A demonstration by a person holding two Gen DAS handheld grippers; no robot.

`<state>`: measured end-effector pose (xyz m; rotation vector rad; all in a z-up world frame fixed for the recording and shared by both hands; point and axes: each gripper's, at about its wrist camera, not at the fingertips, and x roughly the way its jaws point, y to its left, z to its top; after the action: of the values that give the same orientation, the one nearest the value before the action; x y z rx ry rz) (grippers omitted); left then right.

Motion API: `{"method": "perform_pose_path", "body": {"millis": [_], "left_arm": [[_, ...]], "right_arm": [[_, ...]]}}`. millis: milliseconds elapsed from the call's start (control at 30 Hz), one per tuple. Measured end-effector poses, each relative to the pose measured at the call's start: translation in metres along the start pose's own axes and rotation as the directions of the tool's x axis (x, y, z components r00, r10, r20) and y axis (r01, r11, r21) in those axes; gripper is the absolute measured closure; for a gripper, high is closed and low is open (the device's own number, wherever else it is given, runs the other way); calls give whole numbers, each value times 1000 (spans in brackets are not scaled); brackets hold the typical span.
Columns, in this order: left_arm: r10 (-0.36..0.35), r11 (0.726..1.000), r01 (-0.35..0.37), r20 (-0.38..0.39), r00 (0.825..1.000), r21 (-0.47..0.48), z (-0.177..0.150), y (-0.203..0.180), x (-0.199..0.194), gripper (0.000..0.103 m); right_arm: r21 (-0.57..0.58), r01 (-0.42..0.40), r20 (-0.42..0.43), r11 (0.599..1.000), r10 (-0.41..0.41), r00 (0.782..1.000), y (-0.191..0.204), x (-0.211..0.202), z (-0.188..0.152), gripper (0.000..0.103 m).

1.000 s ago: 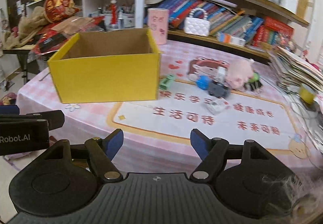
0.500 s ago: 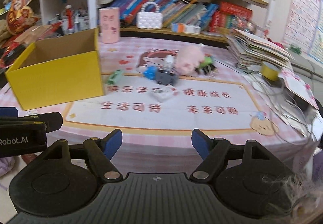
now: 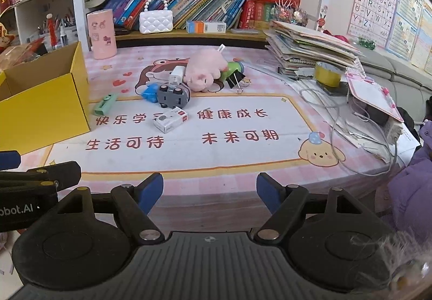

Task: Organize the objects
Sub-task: 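Move both tools back toward the remaining toys on the mat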

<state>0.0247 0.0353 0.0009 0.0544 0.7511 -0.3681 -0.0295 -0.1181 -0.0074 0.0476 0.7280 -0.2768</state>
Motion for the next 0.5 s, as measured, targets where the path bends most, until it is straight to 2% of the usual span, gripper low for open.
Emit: {"method": "perform_pose_path", "body": {"millis": [500], "left_arm": [[16,1000,-16,-4,1000,-27,35,-18,41,11]], "right_arm": [[-20,-10,-20,1000,10,1000,-26,47,38,20]]}}
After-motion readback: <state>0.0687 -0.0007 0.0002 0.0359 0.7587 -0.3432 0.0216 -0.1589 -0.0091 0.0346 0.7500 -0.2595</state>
